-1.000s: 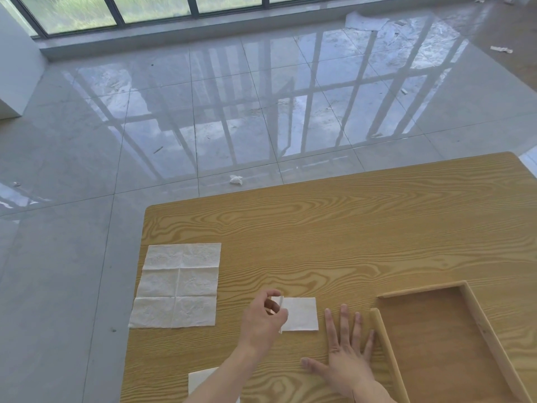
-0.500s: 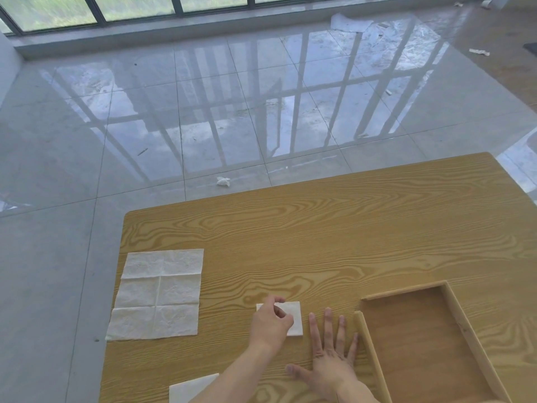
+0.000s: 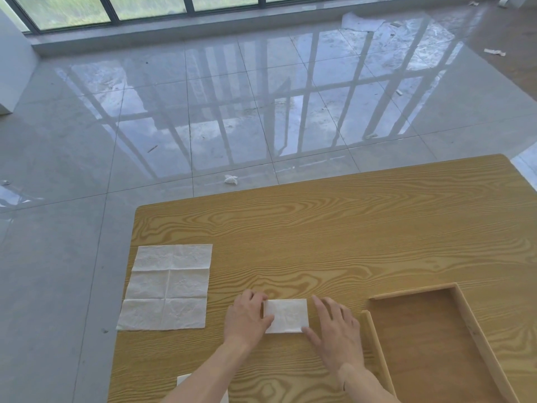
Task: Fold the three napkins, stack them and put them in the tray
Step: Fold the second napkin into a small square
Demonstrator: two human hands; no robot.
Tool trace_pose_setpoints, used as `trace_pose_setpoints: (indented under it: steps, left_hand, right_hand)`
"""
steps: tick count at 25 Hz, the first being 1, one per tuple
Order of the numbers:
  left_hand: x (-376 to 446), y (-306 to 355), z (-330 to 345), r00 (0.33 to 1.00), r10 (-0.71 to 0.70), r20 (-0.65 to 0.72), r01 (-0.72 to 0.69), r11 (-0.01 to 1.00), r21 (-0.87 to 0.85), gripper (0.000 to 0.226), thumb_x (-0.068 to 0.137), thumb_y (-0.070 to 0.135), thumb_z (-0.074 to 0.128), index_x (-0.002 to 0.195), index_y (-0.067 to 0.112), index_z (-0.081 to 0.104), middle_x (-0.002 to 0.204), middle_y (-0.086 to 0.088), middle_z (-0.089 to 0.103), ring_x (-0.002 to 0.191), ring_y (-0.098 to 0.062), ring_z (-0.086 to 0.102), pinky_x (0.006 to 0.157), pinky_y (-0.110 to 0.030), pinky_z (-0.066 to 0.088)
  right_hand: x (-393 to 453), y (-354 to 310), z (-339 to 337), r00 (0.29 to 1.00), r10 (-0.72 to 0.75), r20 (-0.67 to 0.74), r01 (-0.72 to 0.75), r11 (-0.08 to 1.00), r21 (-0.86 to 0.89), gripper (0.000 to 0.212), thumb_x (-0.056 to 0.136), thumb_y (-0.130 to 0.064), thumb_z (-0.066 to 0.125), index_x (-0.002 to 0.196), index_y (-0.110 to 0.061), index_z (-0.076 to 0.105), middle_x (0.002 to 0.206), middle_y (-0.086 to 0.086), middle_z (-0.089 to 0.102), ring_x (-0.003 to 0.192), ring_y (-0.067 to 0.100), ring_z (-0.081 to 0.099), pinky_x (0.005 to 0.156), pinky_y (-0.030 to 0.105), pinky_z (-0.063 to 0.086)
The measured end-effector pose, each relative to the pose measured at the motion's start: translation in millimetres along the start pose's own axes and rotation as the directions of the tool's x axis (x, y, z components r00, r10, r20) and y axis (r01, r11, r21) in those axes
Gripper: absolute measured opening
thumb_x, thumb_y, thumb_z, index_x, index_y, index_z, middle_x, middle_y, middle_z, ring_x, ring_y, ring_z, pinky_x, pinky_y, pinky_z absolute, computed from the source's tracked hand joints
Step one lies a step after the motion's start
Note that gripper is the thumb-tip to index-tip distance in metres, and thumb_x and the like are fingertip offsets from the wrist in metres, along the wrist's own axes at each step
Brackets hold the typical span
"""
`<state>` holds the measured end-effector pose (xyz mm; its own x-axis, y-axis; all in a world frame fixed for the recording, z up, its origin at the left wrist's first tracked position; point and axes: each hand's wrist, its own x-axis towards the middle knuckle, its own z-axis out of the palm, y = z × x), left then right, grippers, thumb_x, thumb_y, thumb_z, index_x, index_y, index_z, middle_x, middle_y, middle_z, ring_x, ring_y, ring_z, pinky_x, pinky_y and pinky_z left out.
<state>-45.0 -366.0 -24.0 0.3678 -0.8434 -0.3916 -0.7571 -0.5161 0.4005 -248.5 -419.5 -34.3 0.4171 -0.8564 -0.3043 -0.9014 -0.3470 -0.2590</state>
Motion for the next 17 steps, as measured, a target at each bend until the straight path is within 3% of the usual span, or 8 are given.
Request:
trace_pose_setpoints:
  steps: [5,10,14,17]
  left_hand:
    - [2.8,3.3,2.4,1.000,0.000,-0.011,0.000,1.000,0.031,0.033,0.086,0.036,0.066,0.117,0.031,0.054,0.113,0.010,0.051,0.106,-0.011,0.049,0.088,-0.028,0.045]
    - [4.8,6.0,-1.4,0.999,-0.035,-0.010,0.035,0.999,-0.042,0.022,0.085,0.023,0.064,0.103,0.029,0.054,0.102,0.009,0.049,0.090,-0.010,0.051,0.076,-0.027,0.048]
    - [2.8,7.8,-4.3,0.995,-0.091,0.032,0.094,0.985,-0.141,0.016,0.084,0.015,0.057,0.089,0.029,0.052,0.090,0.011,0.058,0.080,-0.012,0.058,0.067,-0.031,0.048]
    - [-2.0,6.6,-7.1,0.996,-0.079,0.051,0.089,0.967,-0.237,0.019,0.081,0.013,0.058,0.084,0.030,0.052,0.085,0.012,0.062,0.078,-0.010,0.058,0.065,-0.030,0.049]
  right_hand:
    - [28.7,-16.9,-13.5,0.995,-0.053,0.081,0.056,0.998,-0.034,0.062,0.083,-0.047,0.062,0.138,-0.039,0.034,0.138,-0.006,0.038,0.118,0.020,0.039,0.095,0.035,0.039]
    - [35.2,-22.0,-18.2,0.993,-0.042,0.106,0.041,0.999,0.016,0.039,0.078,-0.037,0.069,0.112,-0.034,0.049,0.126,-0.008,0.043,0.111,0.019,0.041,0.087,0.033,0.039]
    - [35.3,-27.5,-21.7,0.989,-0.051,0.138,0.039,0.996,0.086,0.026,0.077,-0.027,0.062,0.093,-0.030,0.041,0.101,-0.010,0.050,0.094,0.018,0.043,0.077,0.033,0.038]
    - [32.5,-25.3,-23.7,0.980,-0.025,0.197,-0.024,0.969,0.244,0.026,0.077,-0.023,0.060,0.089,-0.031,0.038,0.082,-0.006,0.057,0.081,0.019,0.050,0.068,0.033,0.039]
